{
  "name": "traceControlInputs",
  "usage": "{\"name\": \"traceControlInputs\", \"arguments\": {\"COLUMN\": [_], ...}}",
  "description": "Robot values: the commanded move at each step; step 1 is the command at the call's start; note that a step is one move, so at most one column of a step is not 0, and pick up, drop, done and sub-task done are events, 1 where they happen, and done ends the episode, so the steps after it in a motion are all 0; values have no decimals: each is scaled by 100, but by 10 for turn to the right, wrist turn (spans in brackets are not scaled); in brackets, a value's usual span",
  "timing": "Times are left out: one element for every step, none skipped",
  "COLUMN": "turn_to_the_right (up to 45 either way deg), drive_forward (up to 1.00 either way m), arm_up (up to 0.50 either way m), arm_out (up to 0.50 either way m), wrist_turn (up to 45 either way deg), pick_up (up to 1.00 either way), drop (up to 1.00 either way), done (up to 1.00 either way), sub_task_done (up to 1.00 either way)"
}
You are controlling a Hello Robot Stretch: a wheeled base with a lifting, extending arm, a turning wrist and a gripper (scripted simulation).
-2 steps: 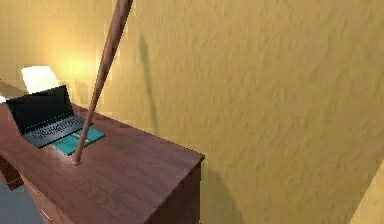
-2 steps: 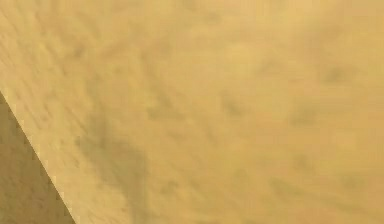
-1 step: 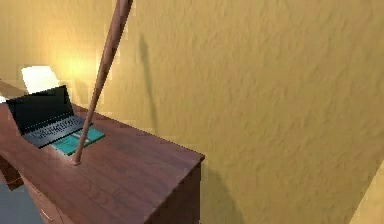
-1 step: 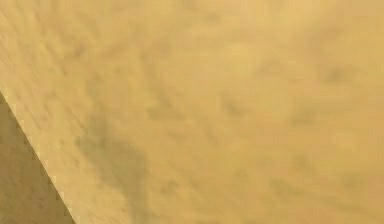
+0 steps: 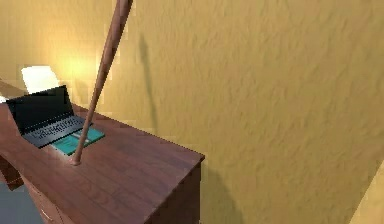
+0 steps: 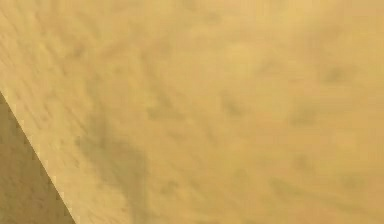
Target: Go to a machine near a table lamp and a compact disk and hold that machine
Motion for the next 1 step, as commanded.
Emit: {"name": "traceControlInputs", "arguments": {"turn_to_the_right": [450], "drive_forward": [0], "arm_up": [0], "arm_out": [0], "wrist_turn": [0], "pick_up": [0], "drop": [0], "done": [0], "sub_task_done": [0]}}
